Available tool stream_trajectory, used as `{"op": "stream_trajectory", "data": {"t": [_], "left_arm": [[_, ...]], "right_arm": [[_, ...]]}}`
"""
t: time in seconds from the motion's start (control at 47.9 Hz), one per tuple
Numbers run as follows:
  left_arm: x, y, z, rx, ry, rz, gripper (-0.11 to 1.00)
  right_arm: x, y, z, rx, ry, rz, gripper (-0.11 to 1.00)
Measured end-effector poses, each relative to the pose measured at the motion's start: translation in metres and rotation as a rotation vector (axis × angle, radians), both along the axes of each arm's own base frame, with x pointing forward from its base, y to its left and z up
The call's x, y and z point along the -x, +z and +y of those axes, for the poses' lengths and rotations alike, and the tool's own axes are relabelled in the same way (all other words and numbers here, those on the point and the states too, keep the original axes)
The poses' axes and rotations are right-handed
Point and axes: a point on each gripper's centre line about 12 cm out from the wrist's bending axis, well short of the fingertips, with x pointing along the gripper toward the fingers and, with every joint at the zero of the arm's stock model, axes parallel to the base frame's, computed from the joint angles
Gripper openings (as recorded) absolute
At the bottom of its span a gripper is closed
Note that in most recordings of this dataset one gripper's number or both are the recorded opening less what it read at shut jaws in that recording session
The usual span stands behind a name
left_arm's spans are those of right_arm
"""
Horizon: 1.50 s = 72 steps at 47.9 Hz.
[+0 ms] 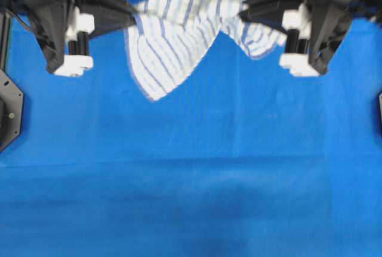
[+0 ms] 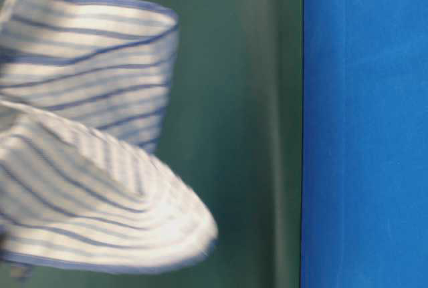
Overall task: Lift the towel with both arms.
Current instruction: 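Lift the towel upward with both grippers, then open both grippers, letting the towel fall to the table, then lower both grippers and close them on the towel's side edges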
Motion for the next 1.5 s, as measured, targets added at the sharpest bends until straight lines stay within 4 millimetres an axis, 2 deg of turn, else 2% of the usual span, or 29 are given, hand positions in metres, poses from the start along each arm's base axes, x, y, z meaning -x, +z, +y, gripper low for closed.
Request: {"op": "stream_trajectory", "data": {"t": [0.146,0.313,0.814,0.856,0.898,1.065,1.107,1.169,1.232,1.357,1.503], "left_arm": [[0.004,0.028,0.0,-0.007,0.0,-0.028,0.03],[0.007,0.046,-0.001,-0.01,-0.001,-0.047,0.03],[0.003,0.045,-0.001,-0.003,0.0,-0.038,0.05],[0.003,0.045,0.0,-0.003,0.001,-0.043,0.09],[0.002,0.046,-0.001,-0.005,0.0,-0.051,0.19],[0.003,0.051,-0.002,-0.012,-0.004,-0.094,0.69],[0.003,0.052,-0.003,-0.012,-0.007,-0.099,0.8],[0.003,0.049,-0.004,-0.012,-0.011,-0.096,0.91],[0.002,0.045,-0.005,-0.009,-0.012,-0.09,0.93],[0.002,0.04,-0.006,-0.005,-0.015,-0.078,0.92],[-0.001,0.026,-0.01,0.0,-0.029,-0.057,0.92]], "right_arm": [[0.004,0.025,-0.001,0.01,-0.005,-0.028,0.07],[0.01,0.047,0.004,0.011,0.002,-0.057,0.07],[0.012,0.049,0.008,0.015,0.014,-0.056,0.08],[0.012,0.05,0.008,0.016,0.014,-0.057,0.08],[0.012,0.05,0.008,0.019,0.016,-0.056,0.12],[0.011,0.048,0.007,0.026,0.016,-0.049,0.59],[0.01,0.047,0.007,0.03,0.015,-0.046,0.67],[0.01,0.045,0.006,0.04,0.01,-0.04,0.69],[0.01,0.044,0.006,0.044,0.009,-0.036,0.66],[0.009,0.039,0.005,0.046,0.008,-0.023,0.67],[0.008,0.017,0.005,0.035,0.005,0.031,0.67]]}}
